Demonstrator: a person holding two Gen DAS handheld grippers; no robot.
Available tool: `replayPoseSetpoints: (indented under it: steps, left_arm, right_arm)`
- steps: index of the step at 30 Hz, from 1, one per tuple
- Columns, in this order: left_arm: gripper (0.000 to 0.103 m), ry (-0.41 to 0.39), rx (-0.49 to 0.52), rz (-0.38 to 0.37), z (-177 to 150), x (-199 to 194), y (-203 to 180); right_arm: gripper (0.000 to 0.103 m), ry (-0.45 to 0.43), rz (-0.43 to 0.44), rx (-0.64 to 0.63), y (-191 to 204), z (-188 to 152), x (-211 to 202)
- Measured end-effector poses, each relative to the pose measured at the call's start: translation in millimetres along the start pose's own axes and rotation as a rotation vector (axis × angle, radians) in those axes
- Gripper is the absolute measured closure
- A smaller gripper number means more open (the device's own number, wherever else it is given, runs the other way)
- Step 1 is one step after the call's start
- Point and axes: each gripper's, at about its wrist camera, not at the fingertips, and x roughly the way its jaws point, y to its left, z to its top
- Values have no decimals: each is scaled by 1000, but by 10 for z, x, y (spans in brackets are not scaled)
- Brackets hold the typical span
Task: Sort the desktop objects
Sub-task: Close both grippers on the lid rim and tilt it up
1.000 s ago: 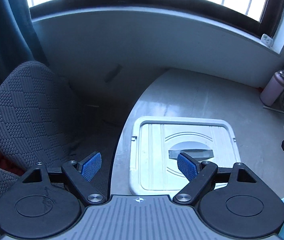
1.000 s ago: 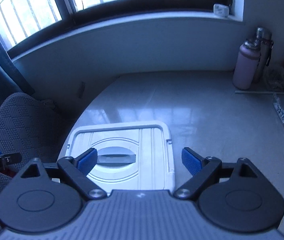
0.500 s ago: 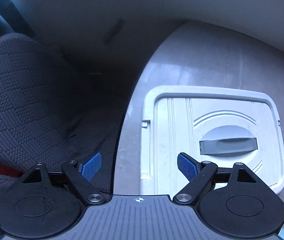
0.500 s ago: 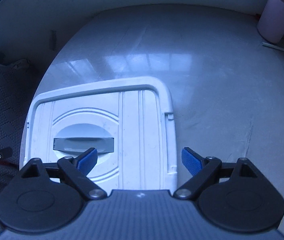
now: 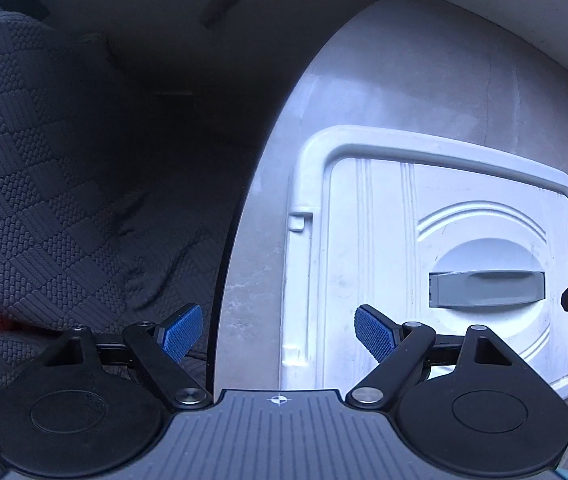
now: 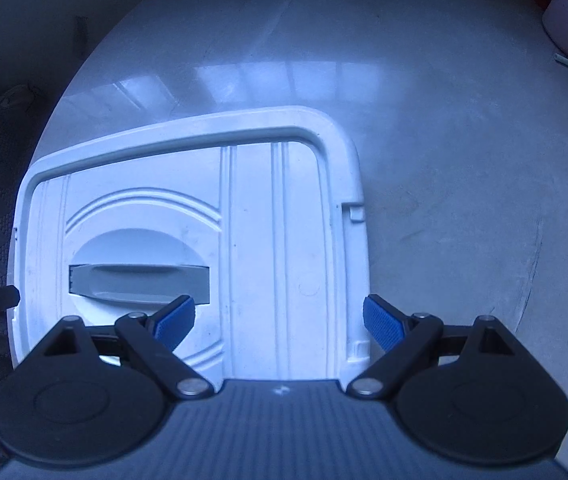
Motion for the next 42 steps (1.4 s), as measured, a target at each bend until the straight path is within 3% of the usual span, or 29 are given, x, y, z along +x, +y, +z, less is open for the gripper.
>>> replayPoseSetpoints:
  steps: [7,11,15,26,30,38,42]
  left_arm:
    - [18,61,-65,-106,48,191,27]
    - [18,76,-68,-104,56,268,55]
    - [12,69,-70,-99,66,305,88]
    - [12,21,-170,-70,70,169,563]
    - [11,28,-230,-114,42,162,806]
    - [4,-1,-286,-115,-24,219,1069]
    - [0,-41,-278,-162,-103,248,1139]
  right_arm:
    - [11,-1,-37,10,-28,7,122]
    - [8,30,-20,34,-82,-15,193]
    - [7,38,-14,40,-47,11,184]
    - [7,108,70,-23,402,156,169]
    - [7,127,105,-45,587,211,168]
    - [7,135,141,-99,833,128,209]
    - [8,123,202,-48,633,166,175]
